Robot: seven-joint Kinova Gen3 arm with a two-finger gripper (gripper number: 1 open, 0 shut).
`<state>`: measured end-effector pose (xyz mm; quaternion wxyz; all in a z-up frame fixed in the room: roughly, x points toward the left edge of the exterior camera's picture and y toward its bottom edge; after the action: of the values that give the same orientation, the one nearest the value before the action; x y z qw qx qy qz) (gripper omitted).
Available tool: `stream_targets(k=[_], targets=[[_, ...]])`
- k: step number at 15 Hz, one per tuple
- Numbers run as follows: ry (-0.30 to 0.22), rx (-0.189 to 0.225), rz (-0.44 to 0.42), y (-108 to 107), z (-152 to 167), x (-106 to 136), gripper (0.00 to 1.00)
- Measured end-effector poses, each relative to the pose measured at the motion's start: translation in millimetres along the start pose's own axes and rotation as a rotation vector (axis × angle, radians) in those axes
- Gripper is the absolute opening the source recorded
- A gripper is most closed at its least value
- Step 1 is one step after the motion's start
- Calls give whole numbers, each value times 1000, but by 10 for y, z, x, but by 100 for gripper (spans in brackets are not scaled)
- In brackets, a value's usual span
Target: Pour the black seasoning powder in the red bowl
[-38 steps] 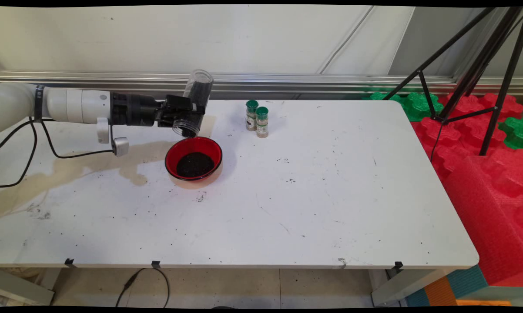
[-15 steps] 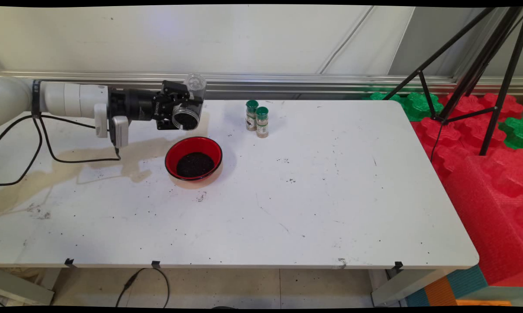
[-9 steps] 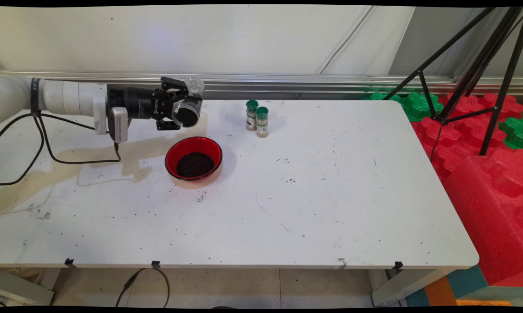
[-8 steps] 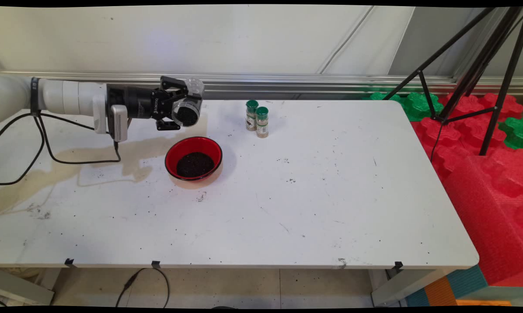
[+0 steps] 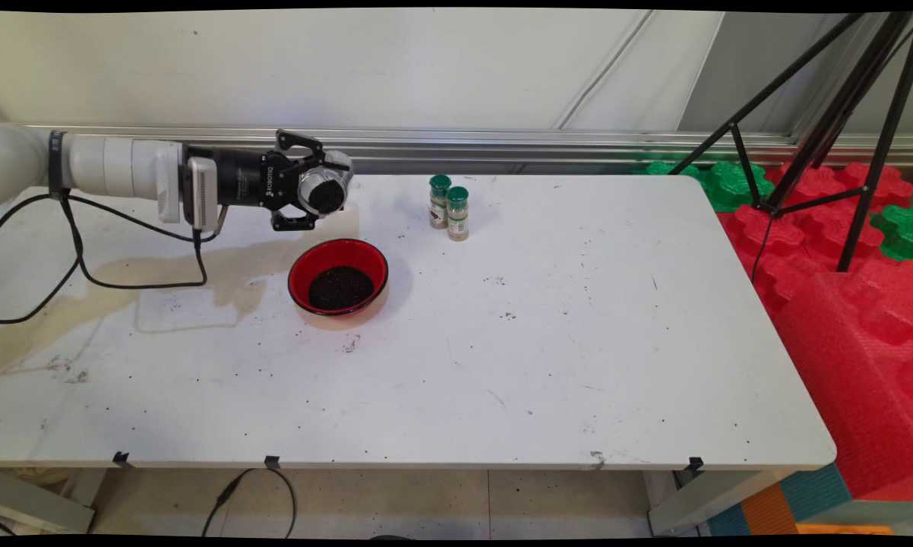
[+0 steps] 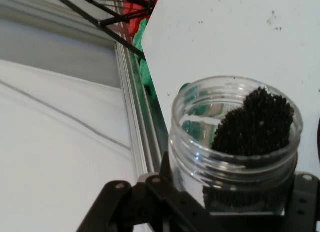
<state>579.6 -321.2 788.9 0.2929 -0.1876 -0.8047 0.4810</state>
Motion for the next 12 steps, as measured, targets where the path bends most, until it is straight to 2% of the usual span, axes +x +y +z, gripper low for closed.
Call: stream_targets(k=[6, 12], targets=[[12, -1, -189, -45, -32, -1, 0], [22, 6, -453, -114, -81, -33, 0]])
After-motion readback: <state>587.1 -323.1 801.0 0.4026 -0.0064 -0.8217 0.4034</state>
